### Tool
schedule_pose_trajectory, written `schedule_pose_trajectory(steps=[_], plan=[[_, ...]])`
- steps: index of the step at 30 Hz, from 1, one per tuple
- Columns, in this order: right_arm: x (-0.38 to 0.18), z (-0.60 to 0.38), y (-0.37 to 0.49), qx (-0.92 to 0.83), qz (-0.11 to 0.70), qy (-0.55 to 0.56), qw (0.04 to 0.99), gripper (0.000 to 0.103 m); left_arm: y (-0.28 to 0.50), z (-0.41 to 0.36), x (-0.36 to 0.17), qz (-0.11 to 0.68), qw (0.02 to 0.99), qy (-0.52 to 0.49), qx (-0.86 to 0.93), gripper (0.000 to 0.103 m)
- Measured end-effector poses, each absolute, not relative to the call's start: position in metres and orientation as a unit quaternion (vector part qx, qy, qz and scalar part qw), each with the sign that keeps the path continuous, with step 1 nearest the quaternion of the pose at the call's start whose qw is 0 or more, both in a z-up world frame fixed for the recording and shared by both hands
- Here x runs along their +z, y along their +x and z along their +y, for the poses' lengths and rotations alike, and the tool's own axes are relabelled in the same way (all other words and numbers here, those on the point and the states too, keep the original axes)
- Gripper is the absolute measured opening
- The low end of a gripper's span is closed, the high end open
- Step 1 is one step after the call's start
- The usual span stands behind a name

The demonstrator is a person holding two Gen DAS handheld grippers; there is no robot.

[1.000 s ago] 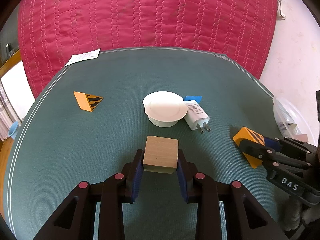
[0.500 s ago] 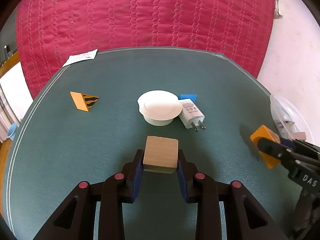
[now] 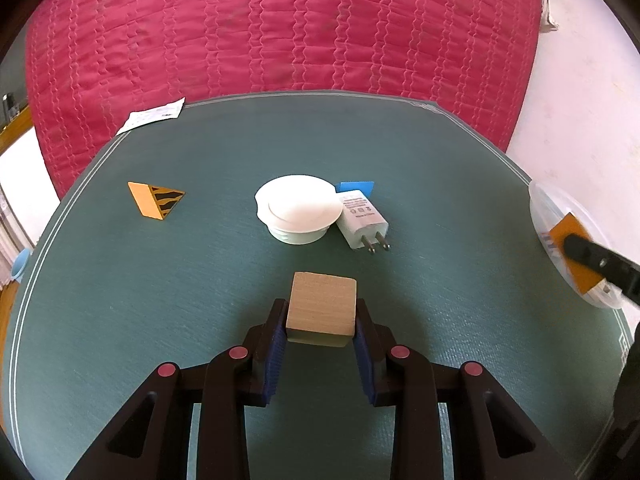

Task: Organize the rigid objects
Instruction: 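Carry the triangle into the clear bowl and open the right gripper while the left holds the cube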

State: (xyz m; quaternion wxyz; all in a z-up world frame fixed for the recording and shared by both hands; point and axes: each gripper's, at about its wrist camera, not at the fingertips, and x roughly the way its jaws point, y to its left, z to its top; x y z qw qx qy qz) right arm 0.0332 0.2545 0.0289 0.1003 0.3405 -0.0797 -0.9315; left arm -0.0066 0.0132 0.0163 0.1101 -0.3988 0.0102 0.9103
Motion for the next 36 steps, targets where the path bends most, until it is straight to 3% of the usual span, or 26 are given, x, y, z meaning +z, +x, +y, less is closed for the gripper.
schedule_pose_trajectory(steps=[26, 36], plan=[[0.038, 0.416, 0.043, -0.933, -0.181, 0.296, -0.094, 0.031, 0.001, 0.043, 0.020, 0.025, 0.137, -0.406, 0.903, 0.033], [0.026, 0.438, 0.041, -0.924, -0.206, 0.301, -0.112, 0.043, 0.001, 0.060, 0.027, 0.035, 0.151, -0.400, 0.903, 0.033]])
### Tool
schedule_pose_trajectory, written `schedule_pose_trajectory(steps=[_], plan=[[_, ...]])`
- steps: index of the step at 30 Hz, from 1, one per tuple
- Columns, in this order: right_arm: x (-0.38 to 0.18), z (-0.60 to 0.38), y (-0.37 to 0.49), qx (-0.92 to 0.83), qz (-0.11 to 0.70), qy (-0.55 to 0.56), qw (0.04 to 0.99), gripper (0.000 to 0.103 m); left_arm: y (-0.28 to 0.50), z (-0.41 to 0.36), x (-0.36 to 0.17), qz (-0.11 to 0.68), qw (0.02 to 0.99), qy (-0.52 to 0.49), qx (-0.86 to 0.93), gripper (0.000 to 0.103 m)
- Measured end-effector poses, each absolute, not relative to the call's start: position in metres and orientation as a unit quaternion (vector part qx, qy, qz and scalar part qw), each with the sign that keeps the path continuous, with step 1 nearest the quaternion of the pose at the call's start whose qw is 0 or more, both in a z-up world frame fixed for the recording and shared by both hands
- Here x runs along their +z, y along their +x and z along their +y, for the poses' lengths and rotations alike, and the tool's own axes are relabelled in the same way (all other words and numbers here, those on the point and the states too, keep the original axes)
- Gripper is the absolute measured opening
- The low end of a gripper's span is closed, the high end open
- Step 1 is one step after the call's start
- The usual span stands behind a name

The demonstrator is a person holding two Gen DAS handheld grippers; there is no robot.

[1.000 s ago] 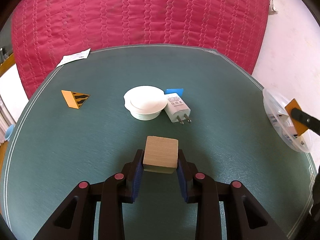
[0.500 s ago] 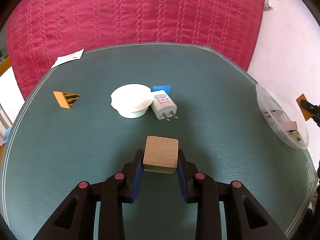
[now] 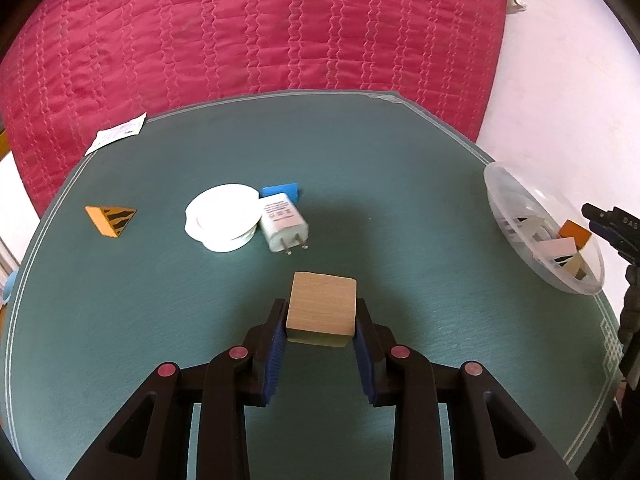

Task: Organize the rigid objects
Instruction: 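Carry the triangle into the clear bowl and open the right gripper while the left holds the cube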

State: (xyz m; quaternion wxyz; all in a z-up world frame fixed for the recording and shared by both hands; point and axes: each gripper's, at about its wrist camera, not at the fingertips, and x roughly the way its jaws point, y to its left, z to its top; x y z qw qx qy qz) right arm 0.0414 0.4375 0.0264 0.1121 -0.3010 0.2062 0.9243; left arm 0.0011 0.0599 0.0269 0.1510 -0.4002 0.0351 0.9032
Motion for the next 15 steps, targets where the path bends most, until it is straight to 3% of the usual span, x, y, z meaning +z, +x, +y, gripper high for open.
schedule_pose_trajectory(steps=[15], plan=[[0.035, 0.453, 0.063, 0.926, 0.237, -0.267, 0.125, 0.045, 0.005, 0.114, 0.052, 0.069, 0.195, -0.375, 0.904, 0.033]])
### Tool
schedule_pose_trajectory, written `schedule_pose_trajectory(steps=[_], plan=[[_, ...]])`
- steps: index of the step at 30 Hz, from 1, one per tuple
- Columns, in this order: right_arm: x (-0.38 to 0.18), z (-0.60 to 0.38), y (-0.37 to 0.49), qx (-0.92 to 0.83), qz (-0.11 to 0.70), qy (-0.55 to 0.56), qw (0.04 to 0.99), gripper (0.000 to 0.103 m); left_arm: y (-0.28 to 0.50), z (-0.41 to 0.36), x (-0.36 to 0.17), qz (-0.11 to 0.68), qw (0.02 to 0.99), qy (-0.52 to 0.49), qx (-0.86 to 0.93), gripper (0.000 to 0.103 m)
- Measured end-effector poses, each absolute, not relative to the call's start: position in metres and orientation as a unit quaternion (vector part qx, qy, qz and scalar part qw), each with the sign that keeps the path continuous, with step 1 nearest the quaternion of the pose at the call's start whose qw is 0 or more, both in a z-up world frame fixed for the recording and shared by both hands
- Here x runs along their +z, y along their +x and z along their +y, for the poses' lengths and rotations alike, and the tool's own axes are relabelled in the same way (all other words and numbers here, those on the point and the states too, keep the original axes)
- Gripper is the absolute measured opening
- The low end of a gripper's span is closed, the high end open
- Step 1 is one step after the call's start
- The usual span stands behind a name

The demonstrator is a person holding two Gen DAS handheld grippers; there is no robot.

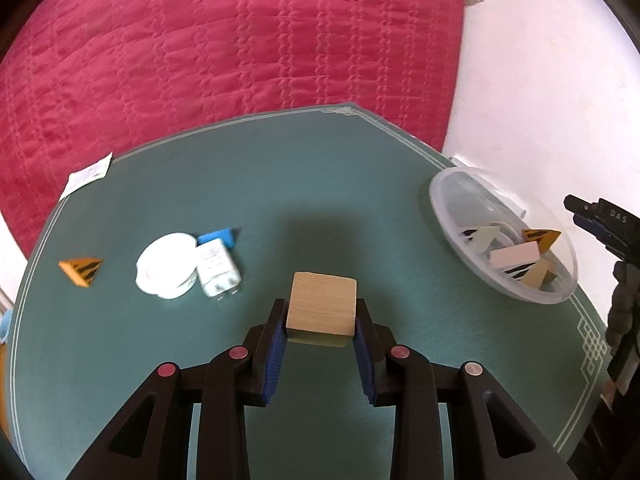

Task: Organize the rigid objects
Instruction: 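Carry the triangle into the clear bowl and open the right gripper while the left holds the cube, then carry the wooden cube into the clear bowl and open the left gripper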

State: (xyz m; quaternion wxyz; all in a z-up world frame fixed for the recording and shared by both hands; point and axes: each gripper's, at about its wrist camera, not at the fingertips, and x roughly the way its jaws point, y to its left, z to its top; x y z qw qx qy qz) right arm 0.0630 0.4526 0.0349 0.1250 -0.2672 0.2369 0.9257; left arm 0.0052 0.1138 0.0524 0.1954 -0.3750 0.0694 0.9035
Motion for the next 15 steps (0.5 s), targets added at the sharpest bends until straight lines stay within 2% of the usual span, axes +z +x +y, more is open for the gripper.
schedule_pose_trajectory(steps=[15], plan=[[0.036, 0.456, 0.071, 0.924, 0.253, -0.260, 0.121, 0.047, 0.011, 0.199, 0.077, 0.117, 0.270, -0.346, 0.891, 0.033]])
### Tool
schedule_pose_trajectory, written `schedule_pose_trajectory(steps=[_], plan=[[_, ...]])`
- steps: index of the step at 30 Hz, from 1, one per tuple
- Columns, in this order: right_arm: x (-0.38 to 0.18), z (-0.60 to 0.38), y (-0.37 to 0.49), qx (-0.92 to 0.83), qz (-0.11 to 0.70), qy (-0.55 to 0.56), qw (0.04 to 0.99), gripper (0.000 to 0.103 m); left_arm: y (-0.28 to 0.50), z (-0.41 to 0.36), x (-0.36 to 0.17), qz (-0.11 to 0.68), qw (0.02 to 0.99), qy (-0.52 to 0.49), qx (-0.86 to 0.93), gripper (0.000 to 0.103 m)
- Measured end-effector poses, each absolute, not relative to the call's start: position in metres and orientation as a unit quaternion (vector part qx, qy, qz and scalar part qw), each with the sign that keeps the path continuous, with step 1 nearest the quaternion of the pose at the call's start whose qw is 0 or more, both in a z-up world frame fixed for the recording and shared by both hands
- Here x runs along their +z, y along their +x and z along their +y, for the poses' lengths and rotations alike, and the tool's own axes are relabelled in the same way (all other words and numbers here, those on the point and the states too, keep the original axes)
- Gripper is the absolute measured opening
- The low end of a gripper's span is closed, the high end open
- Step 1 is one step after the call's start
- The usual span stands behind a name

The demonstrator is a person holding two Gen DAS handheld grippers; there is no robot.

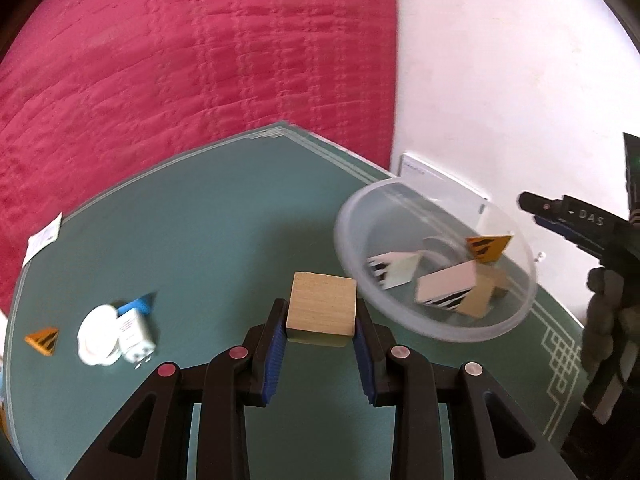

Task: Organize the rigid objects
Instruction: 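Carry the wooden cube into the clear bowl and open the left gripper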

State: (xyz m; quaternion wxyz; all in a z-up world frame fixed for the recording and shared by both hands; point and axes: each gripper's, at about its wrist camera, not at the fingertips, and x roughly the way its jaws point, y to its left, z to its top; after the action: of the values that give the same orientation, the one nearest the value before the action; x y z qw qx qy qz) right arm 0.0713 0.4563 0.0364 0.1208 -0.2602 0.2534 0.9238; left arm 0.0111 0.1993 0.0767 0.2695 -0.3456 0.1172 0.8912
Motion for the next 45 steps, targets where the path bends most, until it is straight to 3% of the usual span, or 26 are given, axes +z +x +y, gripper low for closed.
schedule_pose_trajectory(steps=[8, 10, 11, 12, 32, 37, 45], plan=[[0.036, 0.452, 0.071, 0.925, 0.252, -0.264, 0.111, 0.047, 0.022, 0.240, 0.084, 0.135, 0.320, -0.330, 0.878, 0.034], [0.036, 0.450, 0.071, 0.925, 0.249, -0.265, 0.109, 0.047, 0.024, 0.248, 0.085, 0.133, 0.337, -0.329, 0.872, 0.042], [0.035, 0.448, 0.071, 0.925, 0.248, -0.265, 0.108, 0.047, 0.024, 0.251, 0.084, 0.130, 0.343, -0.327, 0.871, 0.058], [0.035, 0.447, 0.071, 0.926, 0.247, -0.266, 0.108, 0.047, 0.025, 0.252, 0.084, 0.126, 0.344, -0.321, 0.873, 0.067], [0.028, 0.436, 0.067, 0.927, 0.228, -0.280, 0.102, 0.047, 0.030, 0.180, 0.050, 0.131, 0.310, -0.393, 0.856, 0.067], [0.026, 0.434, 0.067, 0.928, 0.220, -0.284, 0.102, 0.047, 0.051, 0.177, 0.040, 0.168, 0.329, -0.397, 0.840, 0.067], [0.025, 0.433, 0.066, 0.928, 0.218, -0.285, 0.101, 0.047, 0.057, 0.188, 0.032, 0.174, 0.349, -0.409, 0.825, 0.057]])
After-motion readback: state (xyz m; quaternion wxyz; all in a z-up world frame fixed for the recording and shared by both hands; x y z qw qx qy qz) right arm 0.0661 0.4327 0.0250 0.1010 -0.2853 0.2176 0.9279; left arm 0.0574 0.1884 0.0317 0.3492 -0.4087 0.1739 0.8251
